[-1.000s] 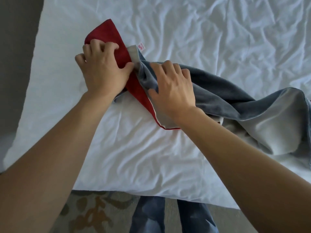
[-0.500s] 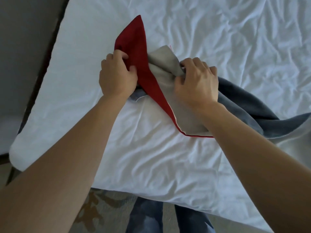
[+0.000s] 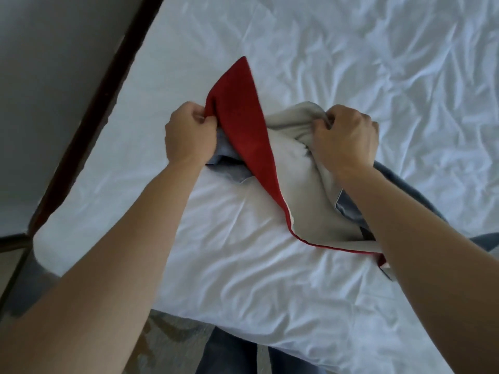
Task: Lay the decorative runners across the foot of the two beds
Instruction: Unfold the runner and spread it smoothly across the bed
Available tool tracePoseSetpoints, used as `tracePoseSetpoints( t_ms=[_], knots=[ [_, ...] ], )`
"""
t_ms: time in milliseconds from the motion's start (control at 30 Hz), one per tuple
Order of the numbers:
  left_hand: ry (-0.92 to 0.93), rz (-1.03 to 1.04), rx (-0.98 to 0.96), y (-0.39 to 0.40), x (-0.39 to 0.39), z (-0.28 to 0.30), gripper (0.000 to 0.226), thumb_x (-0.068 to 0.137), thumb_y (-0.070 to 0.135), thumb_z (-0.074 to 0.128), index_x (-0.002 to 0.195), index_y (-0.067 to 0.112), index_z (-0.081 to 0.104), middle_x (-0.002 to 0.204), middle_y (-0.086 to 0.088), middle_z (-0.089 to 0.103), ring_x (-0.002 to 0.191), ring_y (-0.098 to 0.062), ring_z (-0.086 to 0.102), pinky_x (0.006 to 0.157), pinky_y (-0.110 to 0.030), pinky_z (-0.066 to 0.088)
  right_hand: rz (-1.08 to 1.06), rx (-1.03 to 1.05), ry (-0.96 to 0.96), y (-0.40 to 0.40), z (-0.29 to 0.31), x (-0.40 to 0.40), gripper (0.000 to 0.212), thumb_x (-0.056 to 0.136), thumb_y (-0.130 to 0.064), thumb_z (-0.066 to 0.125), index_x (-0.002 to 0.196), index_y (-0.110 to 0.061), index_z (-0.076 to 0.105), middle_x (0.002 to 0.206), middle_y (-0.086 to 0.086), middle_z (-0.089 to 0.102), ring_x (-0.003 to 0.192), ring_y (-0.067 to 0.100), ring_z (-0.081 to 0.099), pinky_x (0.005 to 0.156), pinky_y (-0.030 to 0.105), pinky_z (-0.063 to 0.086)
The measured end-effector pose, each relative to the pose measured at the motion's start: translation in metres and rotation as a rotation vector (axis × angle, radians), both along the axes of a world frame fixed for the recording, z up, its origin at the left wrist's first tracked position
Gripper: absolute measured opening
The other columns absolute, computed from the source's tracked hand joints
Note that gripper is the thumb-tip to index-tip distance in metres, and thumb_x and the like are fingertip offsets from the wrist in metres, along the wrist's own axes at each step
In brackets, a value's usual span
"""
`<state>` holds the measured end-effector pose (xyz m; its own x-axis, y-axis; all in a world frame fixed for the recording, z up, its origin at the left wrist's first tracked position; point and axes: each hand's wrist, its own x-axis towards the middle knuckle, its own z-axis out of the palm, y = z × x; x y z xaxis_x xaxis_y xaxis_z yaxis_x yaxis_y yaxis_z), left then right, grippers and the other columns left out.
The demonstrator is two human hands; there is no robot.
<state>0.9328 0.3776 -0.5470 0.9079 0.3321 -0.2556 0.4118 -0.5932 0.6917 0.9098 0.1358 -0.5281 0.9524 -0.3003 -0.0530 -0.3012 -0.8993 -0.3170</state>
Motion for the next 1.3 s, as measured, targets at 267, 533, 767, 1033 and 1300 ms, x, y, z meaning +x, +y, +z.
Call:
tracePoseSetpoints(
  t_ms=[267,533,767,1033,1300],
  knots=[
    [0.007,0.136,-0.174,0.028,-0.051,0.001,0.015,0.079,0.021,0.062,0.068,0.022,0.051,0.059,0.017,0.054,0.058,-0.002,0.048,0.059,-0.026,0.038,-0.017,0.223,0.120,0.029,0.006,0.028,0.036,0.078,-0.050,0.051,0.061,-0.019,0.050,0.064,-0.002,0.052,0.062,0.023,0.050,0.056,0.029,0.038],
    [-0.023,0.307,-0.194,0.063,-0.060,-0.002,0.014,0.075,0.007,0.046,0.070,0.020,0.050,0.065,0.009,0.056,0.066,-0.016,0.053,0.063,-0.034,0.047,-0.170,0.251,-0.051,0.010,0.012,0.056,0.028,0.083,-0.031,0.051,0.060,-0.014,0.045,0.056,-0.002,0.045,0.063,0.026,0.049,0.059,0.031,0.036],
    [0.105,0.298,-0.281,0.078,-0.052,-0.007,0.028,0.073,0.010,0.045,0.082,0.026,0.066,0.085,0.007,0.069,0.085,-0.015,0.064,0.082,-0.038,0.056,-0.165,0.250,0.071,0.030,0.003,0.037,0.026,0.081,-0.028,0.050,0.060,-0.015,0.042,0.057,-0.001,0.040,0.059,0.026,0.044,0.055,0.030,0.034],
    [-0.311,-0.290,0.172,0.043,0.033,0.027,0.028,0.089,0.021,0.052,0.115,0.024,0.063,0.116,0.011,0.063,0.106,-0.015,0.058,0.096,-0.036,0.042,-0.156,0.243,0.050,0.042,0.000,0.035,0.040,0.083,-0.033,0.053,0.054,-0.017,0.030,0.052,-0.001,0.032,0.050,0.017,0.031,0.048,0.030,0.024],
    [-0.118,-1.211,0.273,-0.058,0.094,0.017,0.073,0.081,-0.001,0.048,0.144,0.037,0.043,0.147,0.002,0.040,0.135,-0.023,0.035,0.100,-0.038,0.026,0.156,0.112,-0.123,0.033,0.015,0.026,0.033,0.081,-0.013,0.057,0.060,-0.019,0.033,0.047,-0.006,0.025,0.050,0.026,0.030,0.064,0.031,0.027]
  ],
)
